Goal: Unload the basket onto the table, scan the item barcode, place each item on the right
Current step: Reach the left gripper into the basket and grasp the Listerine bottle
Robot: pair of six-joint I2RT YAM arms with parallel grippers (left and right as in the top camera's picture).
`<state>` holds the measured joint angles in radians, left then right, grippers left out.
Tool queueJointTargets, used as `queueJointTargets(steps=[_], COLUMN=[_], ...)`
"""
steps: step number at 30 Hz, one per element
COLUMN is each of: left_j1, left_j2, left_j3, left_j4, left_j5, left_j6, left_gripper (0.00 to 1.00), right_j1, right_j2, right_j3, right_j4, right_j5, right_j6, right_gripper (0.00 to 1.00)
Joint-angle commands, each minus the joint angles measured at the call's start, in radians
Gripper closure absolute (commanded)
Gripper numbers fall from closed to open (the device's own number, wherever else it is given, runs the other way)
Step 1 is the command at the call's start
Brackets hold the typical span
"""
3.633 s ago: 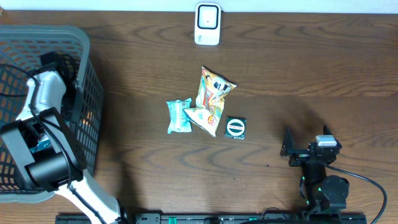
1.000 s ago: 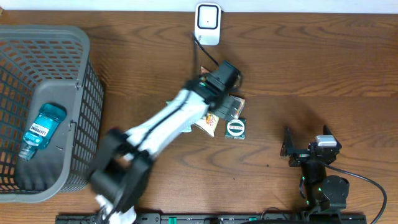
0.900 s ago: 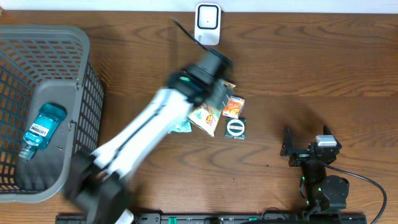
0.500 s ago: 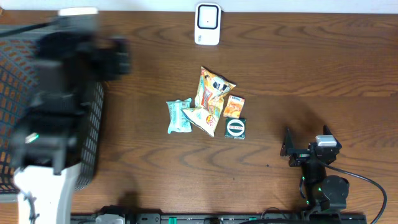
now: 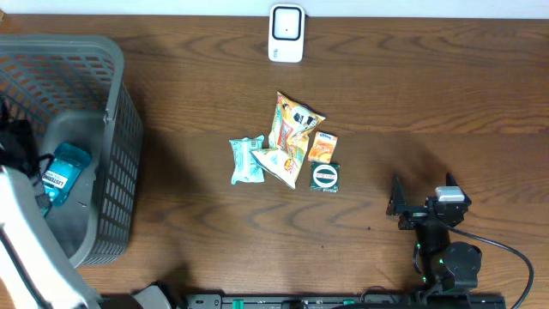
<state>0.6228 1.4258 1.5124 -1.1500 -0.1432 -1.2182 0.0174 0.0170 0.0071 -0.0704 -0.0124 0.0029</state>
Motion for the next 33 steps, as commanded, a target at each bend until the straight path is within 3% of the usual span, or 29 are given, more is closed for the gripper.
queueJointTargets(steps=[1,8,15,25,33], left_j1=[0.009,0.009,0.009,0.009,0.009], left_j2=[0.101,0.352,0.520,0.597,0.608], left_j3=[-0.005,-0.005,-0.005,-0.005,-0.005], left_j4=[-0.005,0.059,0.146,0.216,0.147], left_j5=[0.014,-0.019,-0.013,-0.014,-0.004], left_j6=[-0.161,-0.138,-0.209,-0.217,-0.216], left_gripper=[0.02,0.02,0.02,0.02,0.02], right_j1=[0.009,0.009,0.009,0.009,0.009], right_j2=[-0.003,-0.003,-0.003,-0.003,-0.003], right_j3=[-0.002,-0.002,-0.002,-0.002,-0.002], right_j4=[-0.004,-0.004,-0.004,-0.004,-0.004], right_j5=[-0.008,-0.008,-0.008,-0.008,-0.008], right_j6=[-0.012,-0.011,-0.011,-0.011,-0.011], right_gripper=[0.01,0.01,0.01,0.01,0.01])
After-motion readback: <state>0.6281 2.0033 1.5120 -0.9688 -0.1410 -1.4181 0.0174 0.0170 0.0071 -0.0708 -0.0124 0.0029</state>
